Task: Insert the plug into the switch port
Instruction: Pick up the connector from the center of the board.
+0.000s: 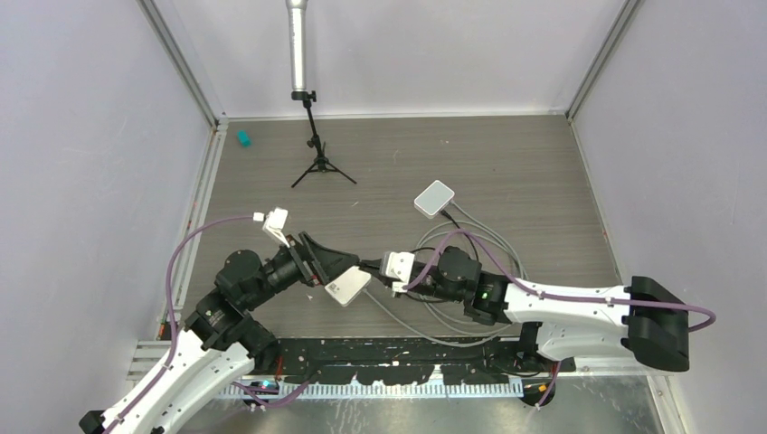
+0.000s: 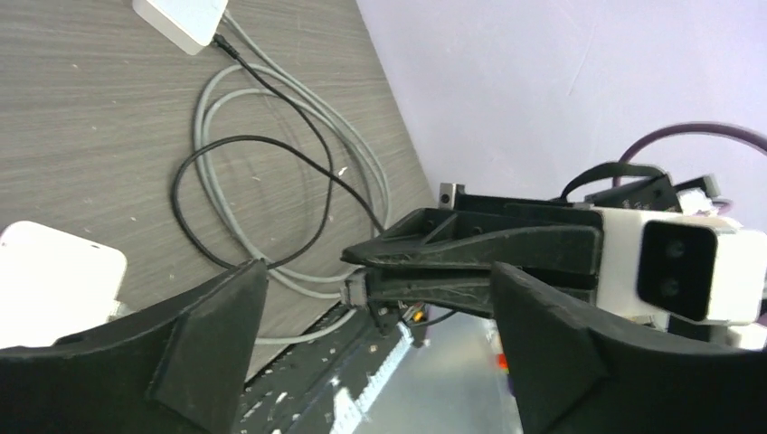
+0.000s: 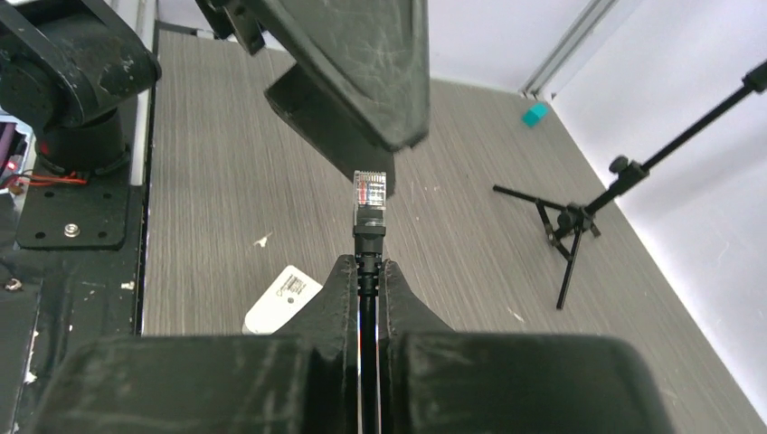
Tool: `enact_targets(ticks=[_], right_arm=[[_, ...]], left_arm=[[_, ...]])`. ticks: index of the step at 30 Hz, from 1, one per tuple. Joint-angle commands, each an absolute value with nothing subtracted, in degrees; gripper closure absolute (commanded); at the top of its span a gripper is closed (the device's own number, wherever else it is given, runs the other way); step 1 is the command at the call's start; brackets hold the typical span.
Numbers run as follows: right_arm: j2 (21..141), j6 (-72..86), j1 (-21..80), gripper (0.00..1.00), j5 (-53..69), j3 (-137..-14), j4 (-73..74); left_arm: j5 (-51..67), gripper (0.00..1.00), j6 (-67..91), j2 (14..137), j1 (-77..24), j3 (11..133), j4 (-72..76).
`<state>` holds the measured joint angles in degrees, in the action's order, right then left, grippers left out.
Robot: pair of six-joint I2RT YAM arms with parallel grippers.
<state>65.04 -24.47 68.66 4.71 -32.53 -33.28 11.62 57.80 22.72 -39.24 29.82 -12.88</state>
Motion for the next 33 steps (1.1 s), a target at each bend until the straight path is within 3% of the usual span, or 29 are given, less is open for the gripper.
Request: enact_targets(ticks=[1,4,13,22,33], right_arm=[[60.1,-20.5,68.7,1.0,0.3,-36.5,-25.1],[56.9,-17.6,68.3,1.0,-1.4,-38.2,-19.2],[54.0,-10.5,68.2,1.0,15.6,-46.3,-9.1],[56.3,-8.6,68.2,1.0,28.8,-50.8,-10.4],[60.0,-4.9,68.5,1.0,29.5,-51.8,-17.4]], left_arm=[[14.1,0.0,46.1,21.5,-39.0,34.6,-12.6],[20.1,0.0,36.4,17.7,-39.0,34.7,-7.3],[32.5,0.04,13.1,6.5,-39.0,32.6,-0.9],[47.5,0.1,8.0,8.9,-39.0,32.2,2.8],[47.6,0.09,7.0,10.4,-39.0,31.2,3.9]])
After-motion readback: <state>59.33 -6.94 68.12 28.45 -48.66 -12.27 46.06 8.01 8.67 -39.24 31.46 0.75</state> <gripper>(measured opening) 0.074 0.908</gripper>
